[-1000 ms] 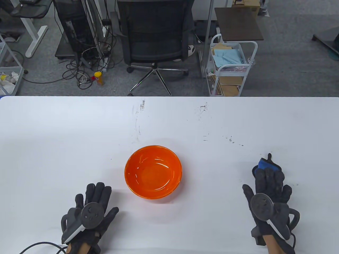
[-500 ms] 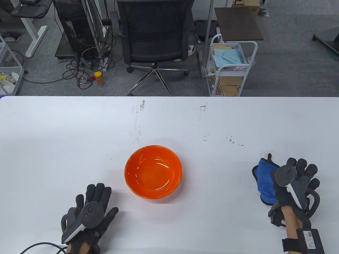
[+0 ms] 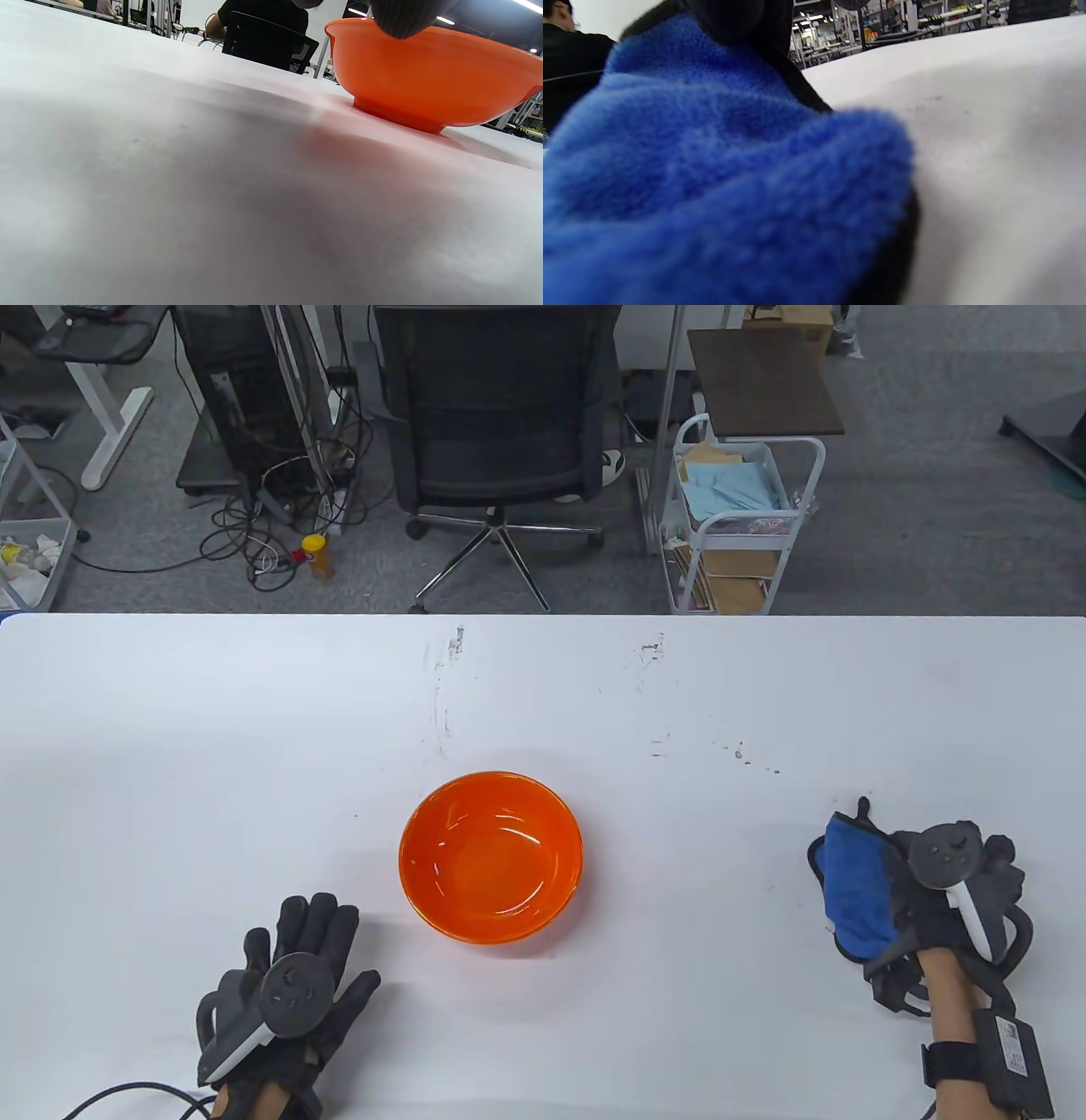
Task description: Drape hand towel over bowl rim
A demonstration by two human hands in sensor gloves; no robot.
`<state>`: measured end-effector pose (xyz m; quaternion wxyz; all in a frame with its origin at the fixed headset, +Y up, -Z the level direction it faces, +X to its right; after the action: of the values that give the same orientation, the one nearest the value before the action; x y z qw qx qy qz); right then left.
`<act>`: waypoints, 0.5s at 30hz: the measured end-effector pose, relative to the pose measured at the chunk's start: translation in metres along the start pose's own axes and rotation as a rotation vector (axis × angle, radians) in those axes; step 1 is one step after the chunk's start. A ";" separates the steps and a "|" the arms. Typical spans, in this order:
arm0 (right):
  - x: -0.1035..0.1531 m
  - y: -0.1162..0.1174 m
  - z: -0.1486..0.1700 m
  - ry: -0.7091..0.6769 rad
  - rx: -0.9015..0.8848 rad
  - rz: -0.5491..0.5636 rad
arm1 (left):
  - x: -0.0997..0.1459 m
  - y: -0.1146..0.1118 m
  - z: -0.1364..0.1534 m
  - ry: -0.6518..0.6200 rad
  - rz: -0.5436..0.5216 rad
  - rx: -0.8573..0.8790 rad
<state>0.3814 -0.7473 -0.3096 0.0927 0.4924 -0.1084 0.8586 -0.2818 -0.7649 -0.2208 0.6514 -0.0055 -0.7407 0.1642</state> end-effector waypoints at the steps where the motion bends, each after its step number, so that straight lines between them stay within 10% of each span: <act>1: 0.004 -0.005 -0.002 -0.015 0.005 0.019 | 0.000 0.000 0.000 0.000 -0.002 0.000; 15: 0.072 -0.094 -0.064 -0.253 0.001 0.146 | 0.000 0.002 0.001 0.000 -0.030 0.005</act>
<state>0.3177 -0.6359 -0.2703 0.0156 0.5875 -0.1542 0.7943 -0.2830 -0.7635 -0.2209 0.6537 0.0072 -0.7404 0.1563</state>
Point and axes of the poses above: the tracker on the back of each hand, its own z axis roughly to the little-finger side, its own x axis roughly from the fingertips to the wrist, y = z × x, the point moved 3 cm from there along -x, roughly from the wrist to the fingertips, and after that the axes turned 3 degrees about z, right-handed, at the moved point
